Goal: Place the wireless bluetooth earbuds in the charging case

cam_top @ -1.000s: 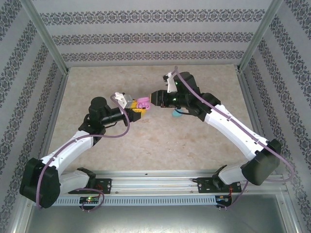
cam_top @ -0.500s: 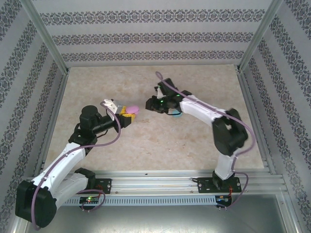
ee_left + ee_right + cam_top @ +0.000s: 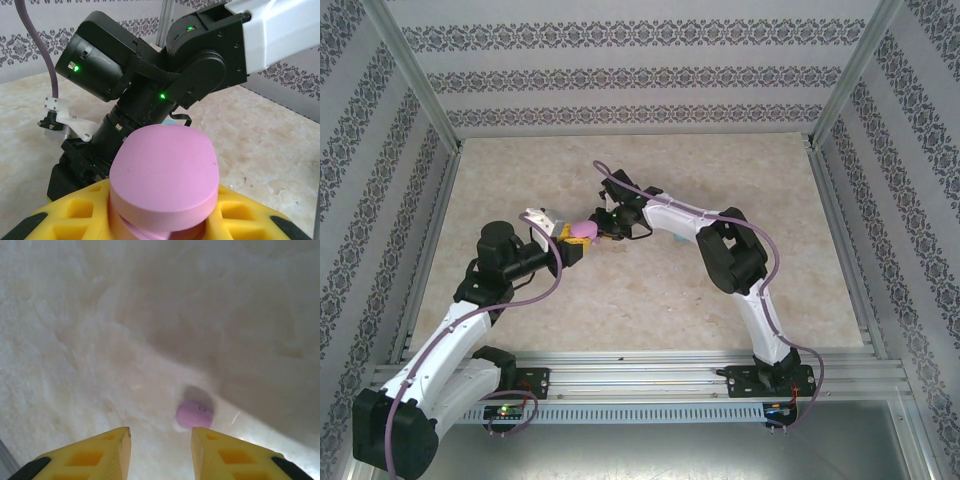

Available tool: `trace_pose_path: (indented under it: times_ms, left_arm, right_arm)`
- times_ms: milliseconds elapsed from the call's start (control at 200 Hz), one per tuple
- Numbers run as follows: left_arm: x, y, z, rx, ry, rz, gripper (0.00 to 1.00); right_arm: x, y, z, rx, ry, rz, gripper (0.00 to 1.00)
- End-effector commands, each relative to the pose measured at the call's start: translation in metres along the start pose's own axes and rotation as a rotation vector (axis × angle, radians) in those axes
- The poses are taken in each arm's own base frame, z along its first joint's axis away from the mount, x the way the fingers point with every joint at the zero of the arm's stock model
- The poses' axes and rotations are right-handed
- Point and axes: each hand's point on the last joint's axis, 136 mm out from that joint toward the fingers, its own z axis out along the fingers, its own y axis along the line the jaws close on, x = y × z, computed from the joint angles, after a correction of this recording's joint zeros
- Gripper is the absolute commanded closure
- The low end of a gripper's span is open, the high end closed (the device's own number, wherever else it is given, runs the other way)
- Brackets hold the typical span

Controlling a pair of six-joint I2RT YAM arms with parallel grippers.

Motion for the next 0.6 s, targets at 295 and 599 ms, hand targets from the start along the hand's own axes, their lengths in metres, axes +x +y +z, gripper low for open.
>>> trace_pose_path:
  times_ms: [295,599]
  left_arm:
    - [0.003,0.001,-0.001,0.011,-0.001,0.004,0.75]
    - [0.002,-0.001,-0.005,0.013,-0.005,0.015,0.74]
  right_arm:
    - [0.015,-0.016,0.011,0.181,0.047,0.040,0.56]
    - [0.016,-0.008,0.028,0.189,0.076,0.026,0.54]
